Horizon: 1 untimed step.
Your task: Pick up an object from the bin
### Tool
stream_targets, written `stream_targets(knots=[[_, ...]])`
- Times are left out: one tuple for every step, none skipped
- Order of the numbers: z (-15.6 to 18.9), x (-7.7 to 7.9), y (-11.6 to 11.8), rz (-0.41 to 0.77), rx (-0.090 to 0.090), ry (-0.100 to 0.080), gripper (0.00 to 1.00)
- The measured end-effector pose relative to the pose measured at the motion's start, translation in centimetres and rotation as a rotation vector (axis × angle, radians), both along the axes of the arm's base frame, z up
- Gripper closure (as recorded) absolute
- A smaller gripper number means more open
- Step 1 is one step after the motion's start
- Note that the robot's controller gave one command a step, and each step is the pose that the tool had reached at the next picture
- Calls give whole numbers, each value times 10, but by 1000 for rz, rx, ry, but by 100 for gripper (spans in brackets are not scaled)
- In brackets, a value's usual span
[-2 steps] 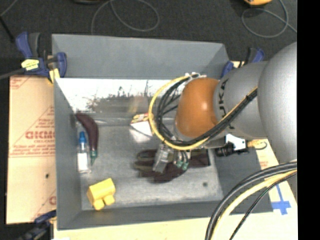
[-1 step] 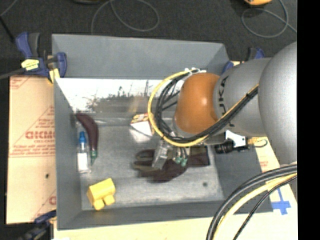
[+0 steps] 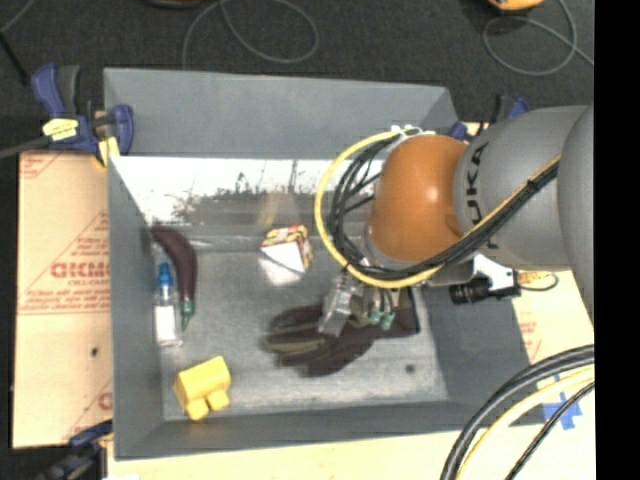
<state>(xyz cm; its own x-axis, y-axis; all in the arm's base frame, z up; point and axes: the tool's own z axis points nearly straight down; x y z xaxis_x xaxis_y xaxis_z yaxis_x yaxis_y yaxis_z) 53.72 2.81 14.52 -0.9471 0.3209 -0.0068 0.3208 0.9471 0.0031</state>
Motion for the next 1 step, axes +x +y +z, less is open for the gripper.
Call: stream_targets(knots=[[17, -2, 2, 13, -1, -6, 100]])
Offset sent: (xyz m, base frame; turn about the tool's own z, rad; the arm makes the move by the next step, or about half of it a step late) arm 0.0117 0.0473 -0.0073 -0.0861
